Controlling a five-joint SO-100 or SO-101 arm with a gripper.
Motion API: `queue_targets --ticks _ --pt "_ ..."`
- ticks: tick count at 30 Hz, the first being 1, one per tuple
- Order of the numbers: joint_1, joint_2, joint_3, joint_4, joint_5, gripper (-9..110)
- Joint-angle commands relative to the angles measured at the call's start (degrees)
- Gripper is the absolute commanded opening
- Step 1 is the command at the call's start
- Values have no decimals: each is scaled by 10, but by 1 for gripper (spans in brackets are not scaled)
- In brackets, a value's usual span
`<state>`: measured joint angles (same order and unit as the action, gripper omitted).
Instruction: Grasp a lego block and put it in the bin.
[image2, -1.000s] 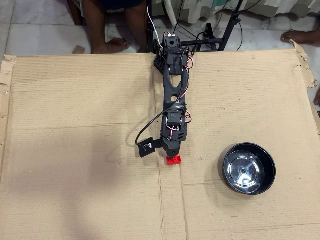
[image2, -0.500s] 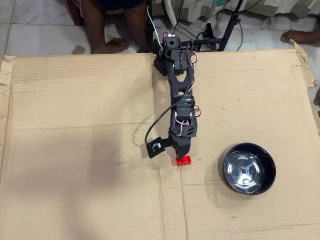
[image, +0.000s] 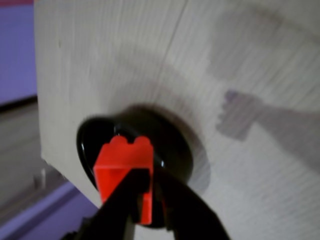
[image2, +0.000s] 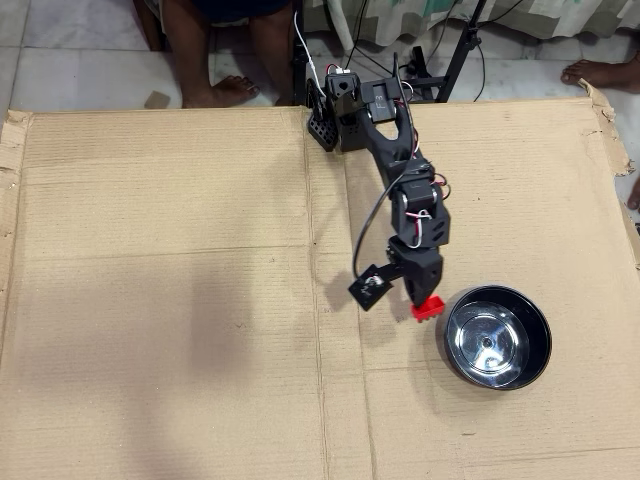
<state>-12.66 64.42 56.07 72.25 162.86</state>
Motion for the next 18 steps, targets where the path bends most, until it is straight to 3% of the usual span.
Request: queue_targets --ticks 1,18 --pt "-24 40 -27 -16 22 0" --pt "-150 -37 -27 -269 22 0"
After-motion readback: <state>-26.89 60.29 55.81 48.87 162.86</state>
